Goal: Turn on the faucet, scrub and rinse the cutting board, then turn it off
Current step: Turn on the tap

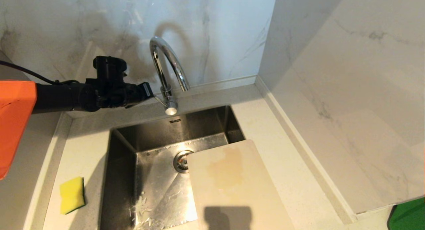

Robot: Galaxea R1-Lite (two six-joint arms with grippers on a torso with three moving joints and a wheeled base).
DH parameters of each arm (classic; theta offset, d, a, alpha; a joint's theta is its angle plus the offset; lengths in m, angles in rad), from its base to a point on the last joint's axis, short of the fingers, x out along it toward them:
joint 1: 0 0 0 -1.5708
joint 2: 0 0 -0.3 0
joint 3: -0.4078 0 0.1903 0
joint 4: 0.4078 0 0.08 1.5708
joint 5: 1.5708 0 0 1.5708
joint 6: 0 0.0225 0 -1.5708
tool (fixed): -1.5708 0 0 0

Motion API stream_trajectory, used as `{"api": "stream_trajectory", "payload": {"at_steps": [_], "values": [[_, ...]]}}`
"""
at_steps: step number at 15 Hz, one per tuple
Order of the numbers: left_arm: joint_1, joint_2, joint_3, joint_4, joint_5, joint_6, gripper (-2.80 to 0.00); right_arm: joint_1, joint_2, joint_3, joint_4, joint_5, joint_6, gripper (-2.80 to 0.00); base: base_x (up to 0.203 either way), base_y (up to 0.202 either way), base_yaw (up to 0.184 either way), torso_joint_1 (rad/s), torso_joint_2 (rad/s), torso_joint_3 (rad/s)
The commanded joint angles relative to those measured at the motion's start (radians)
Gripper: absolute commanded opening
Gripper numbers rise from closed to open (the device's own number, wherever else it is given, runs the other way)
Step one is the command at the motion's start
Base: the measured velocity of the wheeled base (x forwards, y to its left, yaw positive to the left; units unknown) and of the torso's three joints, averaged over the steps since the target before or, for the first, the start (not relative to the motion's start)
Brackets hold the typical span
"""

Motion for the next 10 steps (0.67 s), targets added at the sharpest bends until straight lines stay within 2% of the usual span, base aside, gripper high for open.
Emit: {"api": "stream_trajectory", "payload": {"at_steps": [1, 6, 10], "values": [[0.001, 0.020, -0.055, 0.010, 0.001, -0.056, -2.80, 0.001, -0.002, 0.000, 0.000, 0.000, 0.000, -2.80, 0.000, 0.000, 0.000, 0.000, 0.00, 0.000], [0.000, -0.002, -0.053, 0.059, 0.001, -0.141, -2.80, 0.000, -0.002, 0.000, 0.001, 0.001, 0.000, -2.80, 0.000, 0.000, 0.000, 0.000, 0.00, 0.000], [-0.008, -0.034, -0.056, 0.106, -0.039, -0.183, -2.80, 0.000, -0.002, 0.000, 0.000, 0.001, 0.000, -2.80, 0.000, 0.000, 0.000, 0.000, 0.00, 0.000]]}}
